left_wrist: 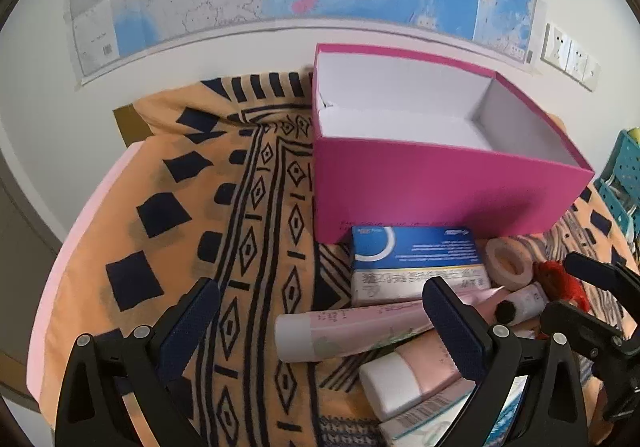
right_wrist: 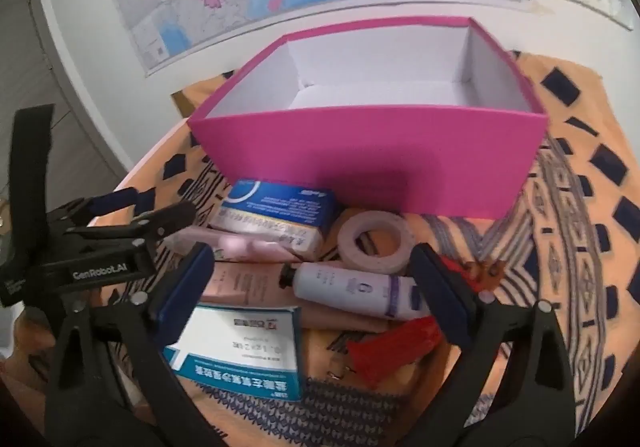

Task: Organize rigid objects
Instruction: 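Reach the left gripper to the pink tube and close on it, then lift the pink tube with the left gripper toward the magenta box, then lower the pink tube into the magenta box and open the left gripper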

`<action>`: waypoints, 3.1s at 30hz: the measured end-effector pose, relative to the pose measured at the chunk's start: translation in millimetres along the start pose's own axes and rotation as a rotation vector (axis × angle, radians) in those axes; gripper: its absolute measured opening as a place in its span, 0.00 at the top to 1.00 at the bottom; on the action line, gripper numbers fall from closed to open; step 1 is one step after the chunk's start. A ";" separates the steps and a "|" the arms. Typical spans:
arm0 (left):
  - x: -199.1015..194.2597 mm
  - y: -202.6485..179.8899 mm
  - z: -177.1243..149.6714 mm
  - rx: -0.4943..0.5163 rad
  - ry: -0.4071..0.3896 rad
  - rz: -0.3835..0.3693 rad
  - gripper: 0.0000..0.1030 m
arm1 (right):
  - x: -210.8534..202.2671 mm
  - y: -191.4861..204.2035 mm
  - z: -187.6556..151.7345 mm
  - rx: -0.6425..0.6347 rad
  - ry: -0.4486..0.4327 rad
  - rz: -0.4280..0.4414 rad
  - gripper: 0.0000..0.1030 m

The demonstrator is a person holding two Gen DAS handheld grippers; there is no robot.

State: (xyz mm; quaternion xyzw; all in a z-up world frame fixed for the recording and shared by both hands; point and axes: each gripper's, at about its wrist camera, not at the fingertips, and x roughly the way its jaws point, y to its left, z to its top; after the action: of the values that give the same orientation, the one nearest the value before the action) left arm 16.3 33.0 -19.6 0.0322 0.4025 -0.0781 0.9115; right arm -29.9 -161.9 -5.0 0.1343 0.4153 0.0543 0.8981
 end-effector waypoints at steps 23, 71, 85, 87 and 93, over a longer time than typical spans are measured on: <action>8.5 25.1 -17.5 0.040 0.084 -0.179 0.00 | 41.1 4.3 -0.2 -0.042 0.116 0.114 0.41; -13.4 -18.6 99.2 0.053 -0.090 -0.298 0.22 | -33.6 -6.0 94.9 -0.059 -0.201 0.091 0.67; 42.1 -24.6 110.2 0.039 0.021 -0.254 0.22 | 23.1 -46.3 104.3 0.055 -0.058 0.115 0.68; 42.5 -24.2 111.5 0.034 0.021 -0.256 0.22 | 28.8 -47.2 104.3 0.059 -0.039 0.113 0.67; 43.1 -22.6 114.0 0.023 0.016 -0.241 0.22 | 41.7 -45.0 106.0 0.056 -0.006 0.114 0.67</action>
State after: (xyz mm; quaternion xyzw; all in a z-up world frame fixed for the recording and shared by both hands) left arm 124.1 -8.2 25.4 -0.0055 0.4100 -0.1911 0.8918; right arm 77.2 -217.0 17.3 0.1828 0.4054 0.0935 0.8908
